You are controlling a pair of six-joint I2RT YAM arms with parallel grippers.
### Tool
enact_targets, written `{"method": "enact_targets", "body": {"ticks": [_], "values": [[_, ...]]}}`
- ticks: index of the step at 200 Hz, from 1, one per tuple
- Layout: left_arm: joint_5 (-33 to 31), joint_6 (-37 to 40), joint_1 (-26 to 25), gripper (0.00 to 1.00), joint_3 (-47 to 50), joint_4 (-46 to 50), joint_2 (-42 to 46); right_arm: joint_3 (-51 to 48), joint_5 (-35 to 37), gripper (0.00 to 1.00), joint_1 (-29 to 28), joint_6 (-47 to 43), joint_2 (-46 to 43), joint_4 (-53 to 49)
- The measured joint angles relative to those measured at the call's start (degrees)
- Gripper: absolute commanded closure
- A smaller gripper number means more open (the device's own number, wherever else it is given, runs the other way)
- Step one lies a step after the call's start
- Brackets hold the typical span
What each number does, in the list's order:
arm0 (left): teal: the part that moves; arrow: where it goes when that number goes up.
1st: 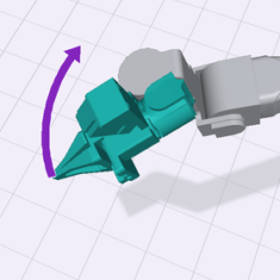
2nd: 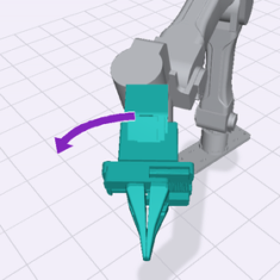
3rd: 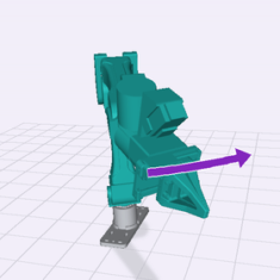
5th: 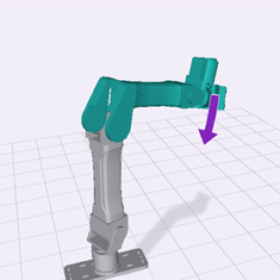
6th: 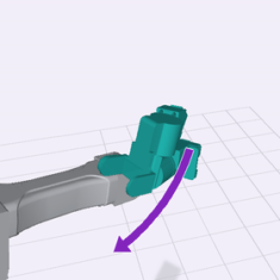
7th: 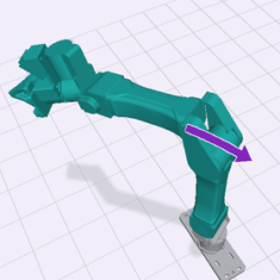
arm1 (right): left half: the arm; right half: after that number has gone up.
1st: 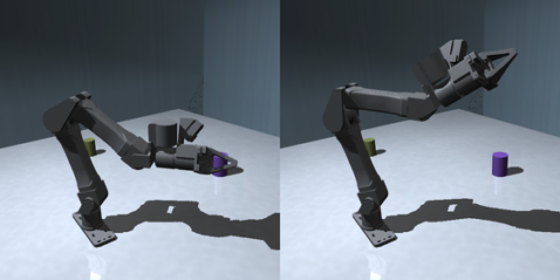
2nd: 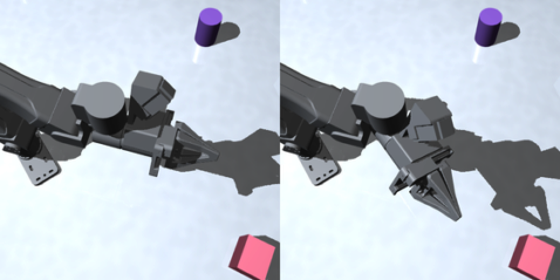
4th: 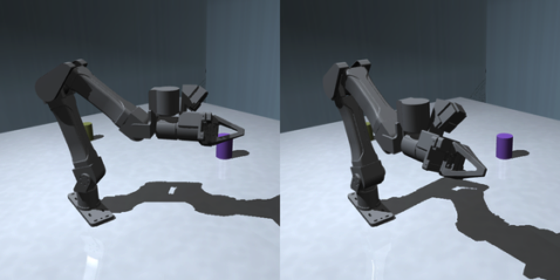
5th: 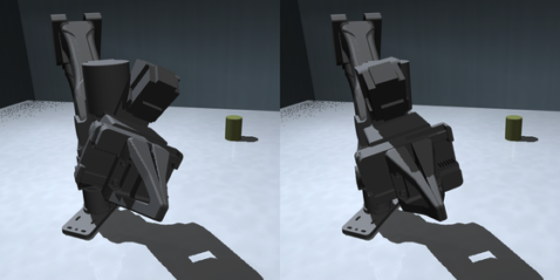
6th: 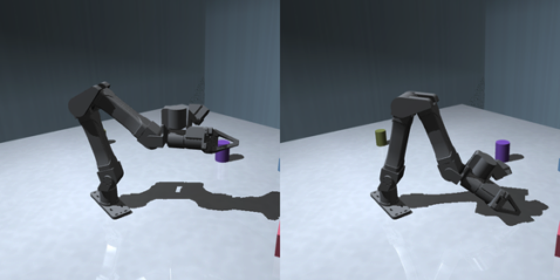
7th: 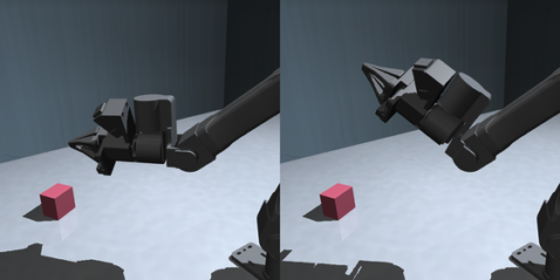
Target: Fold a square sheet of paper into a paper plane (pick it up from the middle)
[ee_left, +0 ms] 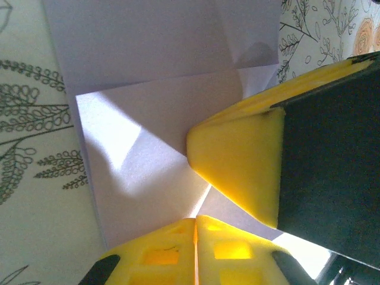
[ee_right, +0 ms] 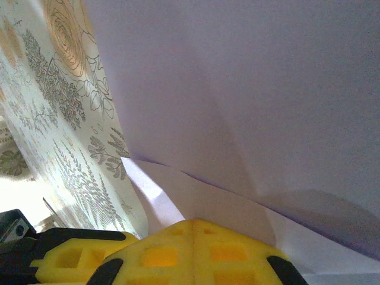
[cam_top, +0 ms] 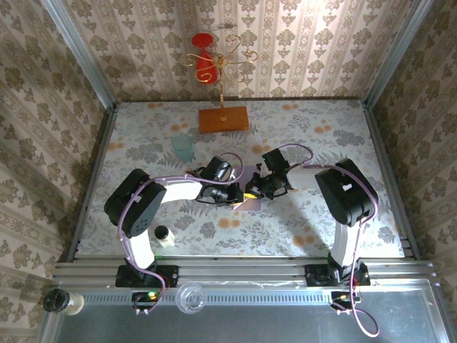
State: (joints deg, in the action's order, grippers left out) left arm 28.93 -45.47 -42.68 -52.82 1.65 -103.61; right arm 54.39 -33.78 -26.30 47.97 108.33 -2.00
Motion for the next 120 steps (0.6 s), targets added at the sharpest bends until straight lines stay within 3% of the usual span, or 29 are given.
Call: {"method": "enact_targets", "body": {"ticks": [120], "values": [[0.57,0.02,0.00,0.95,-1.29,-0.02,-2.32,0.39,-0.33,0.97,0.07,-0.02,0.31,-0.57]]}}
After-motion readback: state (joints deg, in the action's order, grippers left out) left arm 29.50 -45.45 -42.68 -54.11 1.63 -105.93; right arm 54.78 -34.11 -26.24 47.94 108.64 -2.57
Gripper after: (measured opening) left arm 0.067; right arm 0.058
